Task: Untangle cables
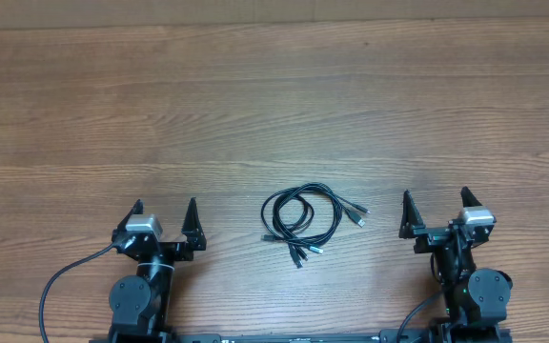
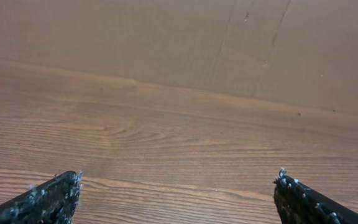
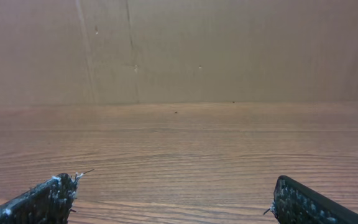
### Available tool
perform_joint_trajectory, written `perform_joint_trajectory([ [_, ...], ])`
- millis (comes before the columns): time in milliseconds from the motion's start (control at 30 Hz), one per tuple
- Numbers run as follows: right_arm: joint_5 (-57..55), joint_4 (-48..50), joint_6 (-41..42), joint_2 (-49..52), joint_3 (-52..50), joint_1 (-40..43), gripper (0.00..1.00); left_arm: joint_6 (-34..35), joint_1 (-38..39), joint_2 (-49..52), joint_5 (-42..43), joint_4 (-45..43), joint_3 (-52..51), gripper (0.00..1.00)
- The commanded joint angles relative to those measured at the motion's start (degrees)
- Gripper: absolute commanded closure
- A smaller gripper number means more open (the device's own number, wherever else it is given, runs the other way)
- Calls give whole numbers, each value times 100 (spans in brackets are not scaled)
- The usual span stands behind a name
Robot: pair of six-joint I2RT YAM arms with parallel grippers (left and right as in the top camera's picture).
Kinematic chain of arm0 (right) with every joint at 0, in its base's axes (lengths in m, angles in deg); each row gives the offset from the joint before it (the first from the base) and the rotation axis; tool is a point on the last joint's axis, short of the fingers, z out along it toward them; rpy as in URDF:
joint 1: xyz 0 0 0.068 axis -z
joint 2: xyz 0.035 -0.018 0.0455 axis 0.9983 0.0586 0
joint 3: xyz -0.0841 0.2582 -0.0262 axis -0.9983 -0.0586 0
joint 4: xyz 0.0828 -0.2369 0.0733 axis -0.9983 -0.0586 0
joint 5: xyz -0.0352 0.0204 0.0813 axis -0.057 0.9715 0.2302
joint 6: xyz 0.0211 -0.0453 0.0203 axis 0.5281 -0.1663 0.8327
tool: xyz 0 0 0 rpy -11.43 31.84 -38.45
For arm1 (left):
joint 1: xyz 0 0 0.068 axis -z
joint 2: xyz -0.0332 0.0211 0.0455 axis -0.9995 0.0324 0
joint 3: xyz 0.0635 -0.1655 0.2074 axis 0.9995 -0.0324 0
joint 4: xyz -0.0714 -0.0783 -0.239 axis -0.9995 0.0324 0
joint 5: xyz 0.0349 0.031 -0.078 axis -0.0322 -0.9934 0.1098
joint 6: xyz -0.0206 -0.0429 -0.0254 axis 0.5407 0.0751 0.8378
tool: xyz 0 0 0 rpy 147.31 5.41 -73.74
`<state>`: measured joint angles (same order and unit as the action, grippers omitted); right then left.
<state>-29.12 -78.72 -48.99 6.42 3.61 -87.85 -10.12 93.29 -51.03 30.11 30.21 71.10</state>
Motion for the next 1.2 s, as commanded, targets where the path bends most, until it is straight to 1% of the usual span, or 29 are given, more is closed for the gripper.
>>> perform_joint_trajectory([
  [0,-70,33,33,-57,-59,-33,0,-70,-31,-50,-57,-9,-22,1],
  [367,-70,33,33,-57,-59,-33,0,-127,-31,-50,105,50,87,0],
  [600,-70,33,33,-57,-59,-33,0,-210,-31,-48,98,461,354,0],
  [833,-70,33,33,-57,-59,-33,0,-337,-31,-42,94,1064,765,0],
  [1033,-70,33,33,-57,-57,-35,0,-378,-31,-28,96,1185,863,0],
  [1167,-70,33,33,-57,-59,-33,0,-420,-31,155,96,1193,942,0],
])
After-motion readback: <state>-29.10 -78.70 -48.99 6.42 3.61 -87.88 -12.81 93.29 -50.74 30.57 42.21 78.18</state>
